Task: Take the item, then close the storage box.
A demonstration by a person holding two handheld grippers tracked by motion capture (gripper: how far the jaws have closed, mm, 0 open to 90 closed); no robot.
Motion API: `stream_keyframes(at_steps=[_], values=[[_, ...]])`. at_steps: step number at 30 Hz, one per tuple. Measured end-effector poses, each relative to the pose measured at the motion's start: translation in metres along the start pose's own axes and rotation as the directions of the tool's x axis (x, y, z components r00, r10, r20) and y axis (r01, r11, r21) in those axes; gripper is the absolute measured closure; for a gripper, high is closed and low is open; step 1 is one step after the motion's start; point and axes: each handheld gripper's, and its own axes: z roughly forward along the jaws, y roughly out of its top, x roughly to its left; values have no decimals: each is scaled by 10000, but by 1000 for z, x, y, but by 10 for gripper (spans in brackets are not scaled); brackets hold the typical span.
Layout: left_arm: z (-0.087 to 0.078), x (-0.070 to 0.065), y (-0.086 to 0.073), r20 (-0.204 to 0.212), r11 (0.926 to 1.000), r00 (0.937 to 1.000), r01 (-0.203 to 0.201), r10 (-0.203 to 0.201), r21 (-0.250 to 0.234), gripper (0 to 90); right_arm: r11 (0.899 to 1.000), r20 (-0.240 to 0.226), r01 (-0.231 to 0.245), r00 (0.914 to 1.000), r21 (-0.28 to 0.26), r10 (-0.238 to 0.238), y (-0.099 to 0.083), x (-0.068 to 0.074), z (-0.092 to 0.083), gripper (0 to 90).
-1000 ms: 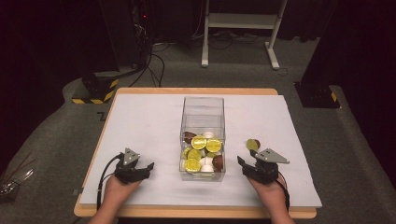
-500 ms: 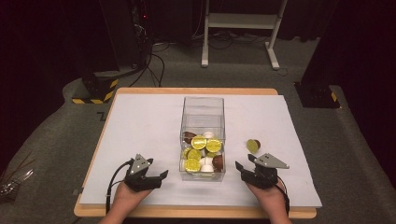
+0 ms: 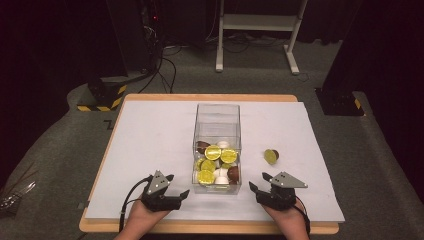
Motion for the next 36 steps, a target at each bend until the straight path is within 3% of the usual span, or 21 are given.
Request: stream_keyframes(at_steps=[1,5,7,10,11,16,19,23,27,30,31,36], values=[[1,-2,0,20,9998,9999,147,-147,-104,213,10000,-56,2,10000,-8,-2,0,1,0,386],[0,-6,0,290,10000,9996,1,1,-80,213,10000,-199,52,9998,-7,-52,0,4,0,393],[1,-9,-1,385,9998,9991,157,-152,-121,214,9999,-311,138,9994,15,-138,0,6,1,394],[3,-11,-2,411,9999,9990,-155,153,33,215,9997,-494,252,9985,8,-251,0,10,2,396],[5,-12,-2,431,10000,9991,-5,6,-26,218,9995,-560,319,9979,-9,-319,0,12,3,396],[8,-16,-4,471,10000,9989,-9,8,12,239,9991,-746,410,9964,-85,-415,1,17,3,383],[8,-16,-4,477,9999,9988,-133,134,-31,262,9987,-909,500,9946,-104,-508,1,19,3,377],[9,-18,-3,522,9998,9986,-8,19,-212,310,9982,-1118,579,9920,-122,-589,0,20,2,378],[9,-19,-3,588,9992,9978,-302,317,-264,399,9964,-1376,829,9869,-175,-845,0,26,1,379],[12,-20,-2,725,9989,9967,-346,368,-310,451,9956,-1277,917,9874,-171,-931,0,30,3,392],[13,-22,-3,802,9991,9966,-164,195,-380,461,9952,-1148,961,9886,-205,-979,0,31,3,397],[18,-27,-3,826,9977,9949,-557,587,-384,476,9964,-955,806,9920,-257,-827,2,29,4,385]])
